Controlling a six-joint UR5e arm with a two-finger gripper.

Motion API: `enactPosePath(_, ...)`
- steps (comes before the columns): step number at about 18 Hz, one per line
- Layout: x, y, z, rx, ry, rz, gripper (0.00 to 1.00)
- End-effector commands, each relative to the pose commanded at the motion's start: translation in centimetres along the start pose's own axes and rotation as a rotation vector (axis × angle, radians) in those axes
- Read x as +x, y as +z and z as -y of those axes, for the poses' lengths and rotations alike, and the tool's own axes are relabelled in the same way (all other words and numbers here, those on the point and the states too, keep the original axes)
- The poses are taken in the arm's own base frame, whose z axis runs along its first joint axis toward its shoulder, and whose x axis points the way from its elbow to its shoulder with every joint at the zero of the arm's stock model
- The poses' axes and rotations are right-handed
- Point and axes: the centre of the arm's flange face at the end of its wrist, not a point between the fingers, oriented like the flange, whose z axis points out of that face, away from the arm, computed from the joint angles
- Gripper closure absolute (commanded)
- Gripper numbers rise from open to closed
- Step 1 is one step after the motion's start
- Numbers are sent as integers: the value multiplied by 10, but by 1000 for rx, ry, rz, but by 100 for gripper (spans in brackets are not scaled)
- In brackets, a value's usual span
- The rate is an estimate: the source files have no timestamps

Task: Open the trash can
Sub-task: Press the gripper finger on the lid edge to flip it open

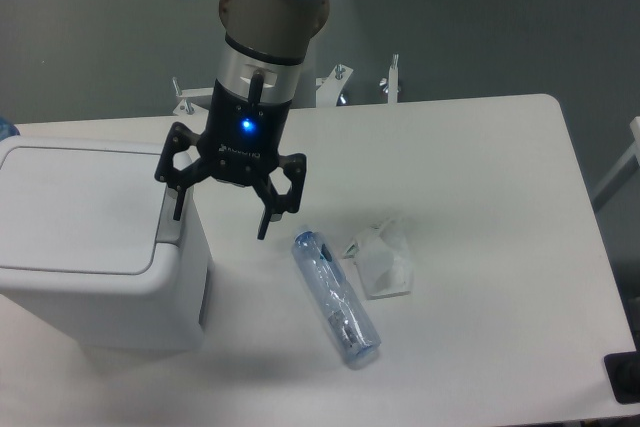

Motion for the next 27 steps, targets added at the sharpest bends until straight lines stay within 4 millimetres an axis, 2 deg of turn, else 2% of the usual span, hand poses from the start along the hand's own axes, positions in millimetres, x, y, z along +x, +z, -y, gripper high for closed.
enactPosePath(8, 4, 11, -7, -21, 2, -4, 0)
enactPosePath(27, 3, 12, -8, -15, 3, 11, 0)
